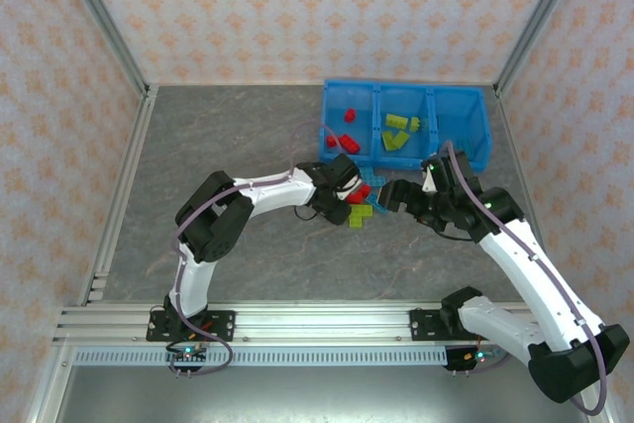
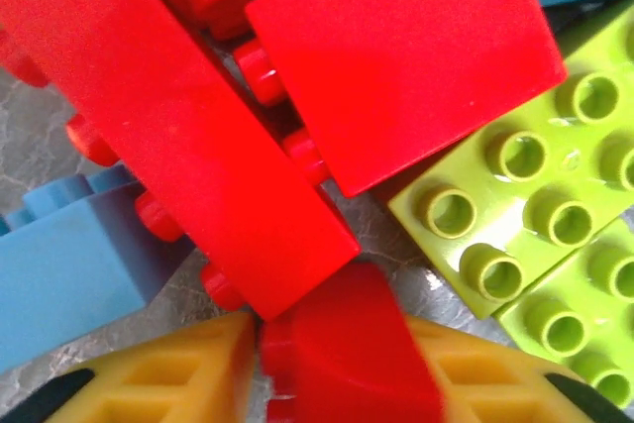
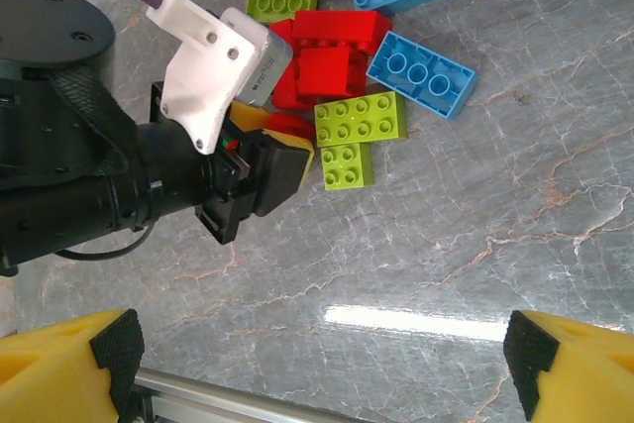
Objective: Sort the legos into containers by color
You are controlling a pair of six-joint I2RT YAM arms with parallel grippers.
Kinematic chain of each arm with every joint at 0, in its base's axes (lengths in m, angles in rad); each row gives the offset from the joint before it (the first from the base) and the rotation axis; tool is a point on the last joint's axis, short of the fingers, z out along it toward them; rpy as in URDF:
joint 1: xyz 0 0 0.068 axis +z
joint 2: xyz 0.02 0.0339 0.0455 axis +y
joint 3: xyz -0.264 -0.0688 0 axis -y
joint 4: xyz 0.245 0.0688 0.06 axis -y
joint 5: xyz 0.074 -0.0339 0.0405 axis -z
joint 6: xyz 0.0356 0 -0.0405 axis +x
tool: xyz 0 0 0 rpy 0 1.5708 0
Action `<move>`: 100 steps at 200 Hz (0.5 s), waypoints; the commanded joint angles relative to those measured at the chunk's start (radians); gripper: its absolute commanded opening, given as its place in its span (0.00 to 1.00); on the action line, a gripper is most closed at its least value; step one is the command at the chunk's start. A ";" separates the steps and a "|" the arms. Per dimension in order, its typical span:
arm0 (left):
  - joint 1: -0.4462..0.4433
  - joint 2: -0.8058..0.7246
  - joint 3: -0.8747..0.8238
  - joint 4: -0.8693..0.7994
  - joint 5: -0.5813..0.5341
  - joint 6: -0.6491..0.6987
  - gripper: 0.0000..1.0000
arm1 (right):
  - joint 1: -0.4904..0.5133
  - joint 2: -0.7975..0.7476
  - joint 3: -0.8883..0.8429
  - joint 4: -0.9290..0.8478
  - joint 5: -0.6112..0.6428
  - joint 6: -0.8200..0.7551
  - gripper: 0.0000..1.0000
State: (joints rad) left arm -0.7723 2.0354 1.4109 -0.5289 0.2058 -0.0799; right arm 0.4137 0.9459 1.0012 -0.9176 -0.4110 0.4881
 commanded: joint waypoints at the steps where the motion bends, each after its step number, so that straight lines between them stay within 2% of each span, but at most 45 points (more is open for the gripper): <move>1: -0.008 -0.043 -0.032 -0.002 0.008 0.009 0.25 | 0.004 -0.007 -0.024 -0.004 0.020 0.022 0.96; 11: -0.009 -0.067 -0.052 0.000 0.008 0.006 0.20 | 0.004 -0.006 -0.031 0.006 0.021 0.027 0.96; 32: -0.011 -0.135 -0.100 -0.004 0.022 -0.006 0.16 | 0.004 -0.002 -0.039 0.019 0.016 0.035 0.95; 62: -0.015 -0.315 -0.095 -0.031 0.027 -0.036 0.15 | 0.004 -0.004 -0.035 0.020 0.018 0.039 0.95; 80: -0.012 -0.343 0.002 -0.055 -0.086 -0.049 0.15 | 0.004 -0.006 -0.038 0.029 0.034 0.048 0.95; 100: 0.018 -0.221 0.215 -0.130 -0.244 -0.053 0.13 | 0.005 -0.006 -0.047 0.051 0.035 0.063 0.96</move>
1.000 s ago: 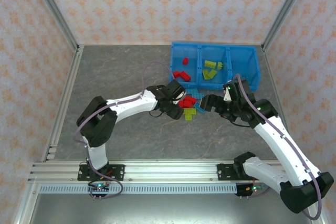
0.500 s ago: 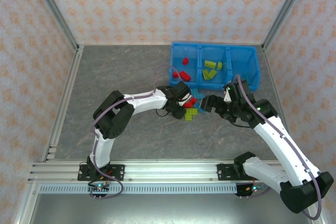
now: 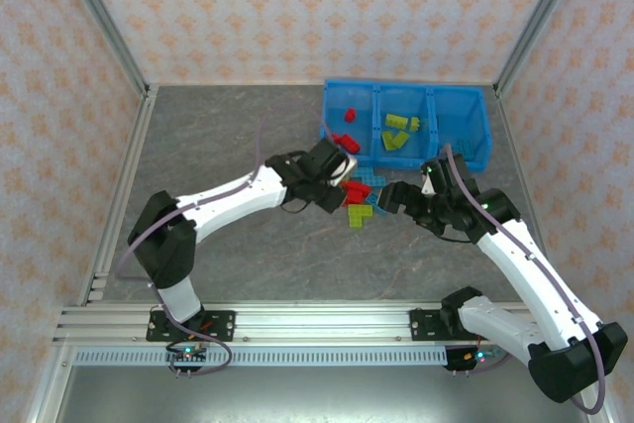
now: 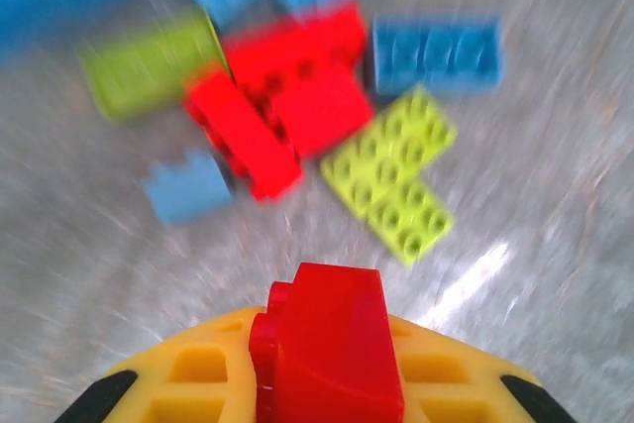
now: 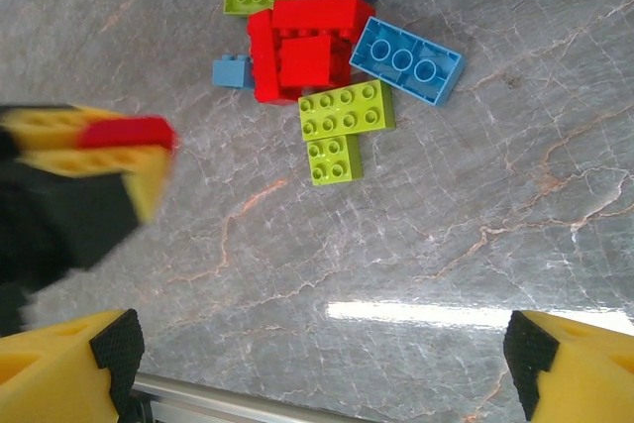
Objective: Sort the legos into containers by color
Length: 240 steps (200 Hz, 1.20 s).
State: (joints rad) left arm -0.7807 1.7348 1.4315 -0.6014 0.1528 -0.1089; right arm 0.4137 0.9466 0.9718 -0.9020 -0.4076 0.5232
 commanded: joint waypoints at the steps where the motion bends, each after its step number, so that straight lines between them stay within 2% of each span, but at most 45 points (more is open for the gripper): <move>1: 0.028 0.087 0.206 -0.060 -0.194 -0.024 0.13 | 0.005 -0.007 -0.017 0.036 0.032 0.028 0.96; 32: 0.120 0.353 0.521 -0.071 -0.226 -0.046 0.12 | 0.005 -0.015 -0.017 0.057 0.051 0.034 0.96; 60: 0.153 0.564 0.833 -0.120 -0.241 -0.021 0.15 | 0.005 -0.015 0.001 0.062 0.076 0.035 0.96; 84: 0.164 0.680 1.044 -0.163 -0.241 0.009 0.35 | 0.004 -0.012 0.003 0.054 0.082 0.031 0.96; 102: 0.166 0.695 1.107 -0.182 -0.235 0.022 0.54 | 0.005 -0.016 -0.010 0.049 0.090 0.036 0.96; 117: 0.166 0.659 1.094 -0.190 -0.217 0.018 0.59 | 0.005 -0.023 -0.031 0.065 0.087 0.046 0.95; 137: 0.164 0.543 0.965 -0.150 -0.182 -0.006 0.60 | 0.012 -0.015 -0.043 0.072 0.094 0.037 0.95; 158: 0.152 0.344 0.666 -0.005 -0.125 -0.043 0.60 | 0.046 0.026 -0.029 0.052 0.128 0.022 0.95; 191: 0.102 -0.044 0.206 0.180 -0.103 -0.041 0.60 | 0.159 0.150 -0.016 0.053 0.186 0.034 0.93; 216: 0.064 -0.320 -0.059 0.233 -0.045 0.071 0.60 | 0.255 0.257 -0.019 0.102 0.237 0.082 0.92; 240: 0.055 -0.543 -0.216 0.147 0.077 0.206 0.62 | 0.330 0.388 -0.002 0.147 0.295 0.123 0.88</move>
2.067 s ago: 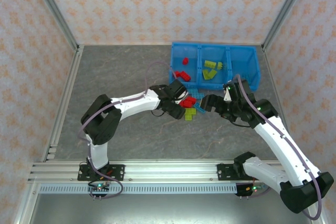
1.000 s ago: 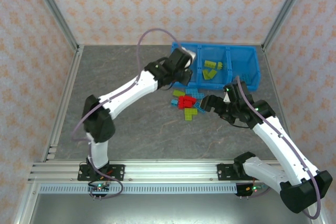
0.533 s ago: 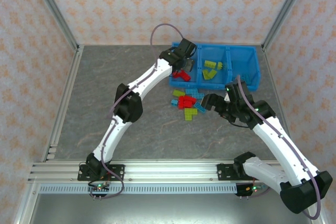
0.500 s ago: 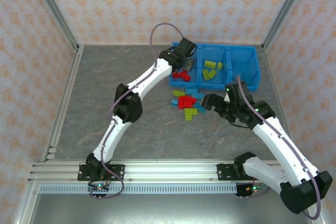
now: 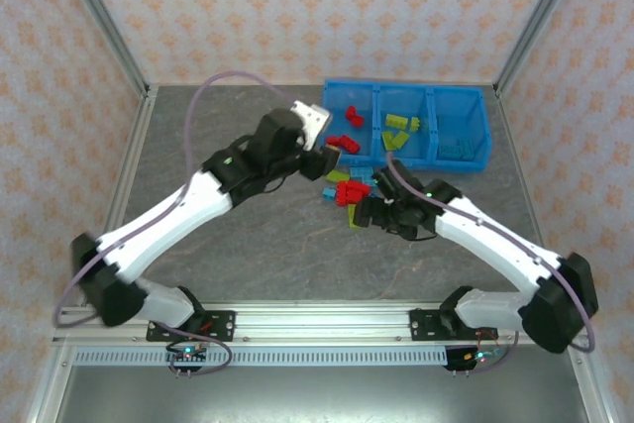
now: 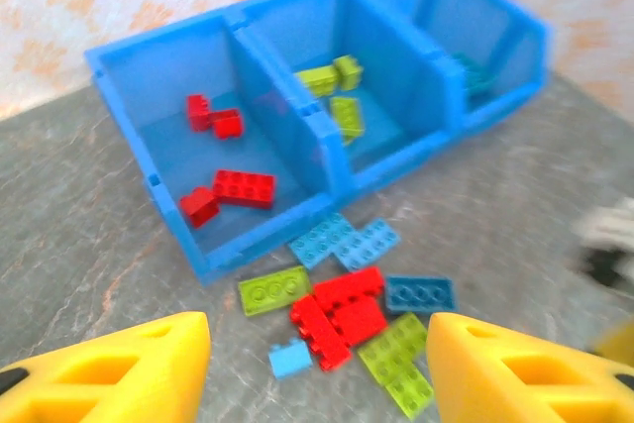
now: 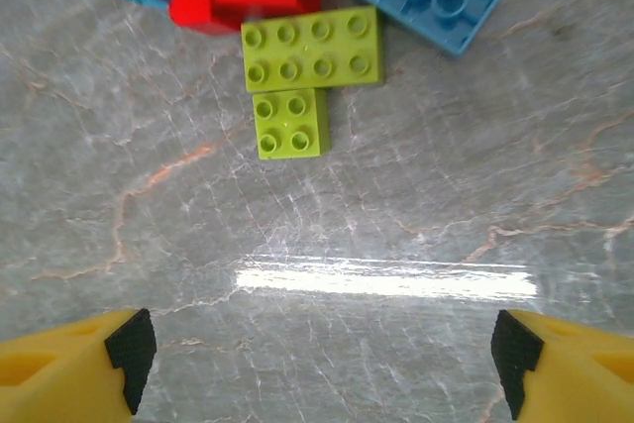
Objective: Sort the legos into containers by color
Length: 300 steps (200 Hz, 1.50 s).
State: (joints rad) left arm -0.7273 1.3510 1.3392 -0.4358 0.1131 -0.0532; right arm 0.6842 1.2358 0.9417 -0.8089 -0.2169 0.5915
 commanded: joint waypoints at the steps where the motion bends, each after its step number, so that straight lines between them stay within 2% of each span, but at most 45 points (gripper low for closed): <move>1: 0.002 -0.166 -0.128 -0.024 0.120 0.156 0.62 | 0.064 0.104 0.030 0.056 0.108 0.057 0.88; 20: -0.001 -0.312 -0.213 -0.126 0.155 0.292 0.67 | 0.102 0.199 0.060 0.093 0.147 0.067 0.86; 48: -0.003 -0.458 -0.305 -0.289 0.239 0.546 0.79 | 0.106 0.323 0.083 0.167 0.195 0.068 0.83; 62: -0.003 -0.509 -0.361 -0.300 0.253 0.634 0.83 | 0.106 0.370 0.096 0.202 0.213 0.060 0.82; 98: 0.002 -0.571 -0.501 -0.168 0.243 0.682 0.94 | 0.106 0.480 0.116 0.259 0.266 0.044 0.74; 115: 0.006 -0.554 -0.506 -0.181 0.250 0.690 0.96 | 0.106 0.509 0.109 0.285 0.282 0.052 0.66; 128: 0.008 -0.543 -0.508 -0.198 0.240 0.701 0.96 | 0.106 0.520 0.103 0.290 0.270 0.064 0.53; 142: 0.008 -0.547 -0.517 -0.191 0.234 0.701 0.96 | 0.107 0.505 0.085 0.293 0.253 0.082 0.40; 163: 0.009 -0.565 -0.535 -0.163 0.233 0.693 0.97 | 0.113 0.424 0.046 0.275 0.256 0.107 0.30; 190: 0.015 -0.588 -0.559 -0.123 0.215 0.682 0.97 | 0.118 0.237 0.006 0.234 0.301 0.126 0.25; 206: 0.023 -0.593 -0.566 -0.101 0.220 0.671 0.97 | 0.111 0.104 0.002 0.204 0.395 0.125 0.24; 221: 0.030 -0.593 -0.570 -0.085 0.222 0.659 0.97 | 0.058 0.005 0.015 0.175 0.505 0.094 0.23; 235: 0.038 -0.588 -0.574 -0.073 0.224 0.653 0.97 | -0.067 -0.046 0.029 0.176 0.548 0.039 0.22; 259: 0.045 -0.570 -0.570 -0.078 0.212 0.653 0.97 | -0.397 -0.058 0.079 0.256 0.385 -0.061 0.22; 270: 0.046 -0.566 -0.565 -0.085 0.212 0.653 0.97 | -0.516 0.022 0.123 0.290 0.315 -0.091 0.21; 283: 0.047 -0.569 -0.566 -0.088 0.208 0.650 0.97 | -0.595 0.128 0.212 0.282 0.255 -0.125 0.19; 300: 0.048 -0.577 -0.573 -0.086 0.202 0.647 0.97 | -0.612 0.254 0.334 0.254 0.217 -0.174 0.17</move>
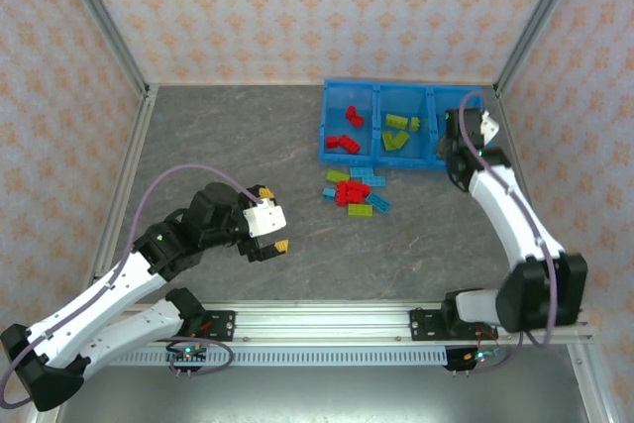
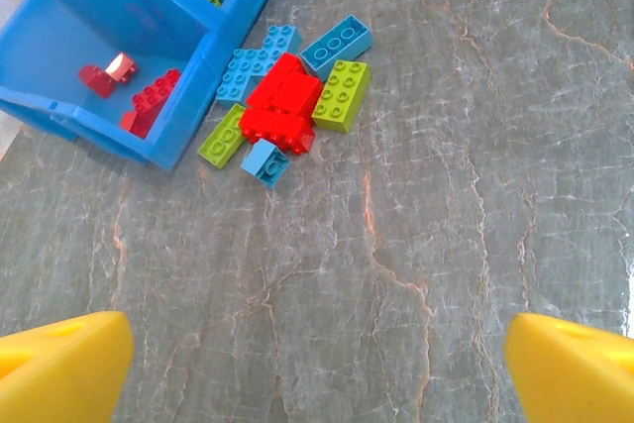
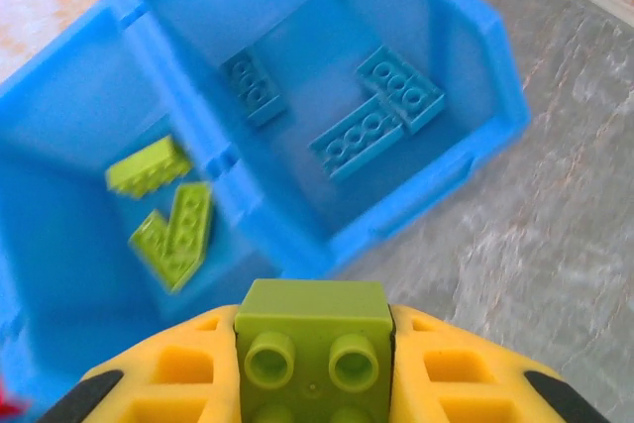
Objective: Sort the legos into containers by color
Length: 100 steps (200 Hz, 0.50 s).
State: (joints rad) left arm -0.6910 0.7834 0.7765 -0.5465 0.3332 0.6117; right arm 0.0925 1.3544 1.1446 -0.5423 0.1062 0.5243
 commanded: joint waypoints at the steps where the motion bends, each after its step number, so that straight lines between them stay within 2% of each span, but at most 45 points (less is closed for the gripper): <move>1: 0.011 -0.010 -0.012 0.025 -0.019 -0.019 0.97 | -0.020 0.141 0.138 -0.013 -0.112 -0.109 0.17; 19: 0.011 -0.013 -0.019 0.031 -0.029 -0.019 0.97 | -0.014 0.235 0.222 0.025 -0.243 -0.130 0.18; 69: 0.015 0.017 -0.015 0.029 -0.033 -0.020 0.97 | 0.003 0.533 0.512 -0.023 -0.318 -0.127 0.22; 80: 0.015 0.020 -0.015 0.027 -0.036 -0.020 0.97 | 0.006 0.593 0.578 -0.049 -0.332 -0.133 0.28; 90: 0.015 0.022 -0.016 0.029 -0.036 -0.022 0.97 | 0.012 0.638 0.643 -0.085 -0.330 -0.142 0.40; 100: 0.015 0.023 -0.019 0.032 -0.036 -0.022 0.97 | 0.016 0.674 0.695 -0.129 -0.326 -0.148 0.47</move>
State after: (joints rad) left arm -0.6842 0.8055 0.7696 -0.5369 0.3183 0.6006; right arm 0.0959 1.9591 1.7222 -0.5610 -0.1959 0.4095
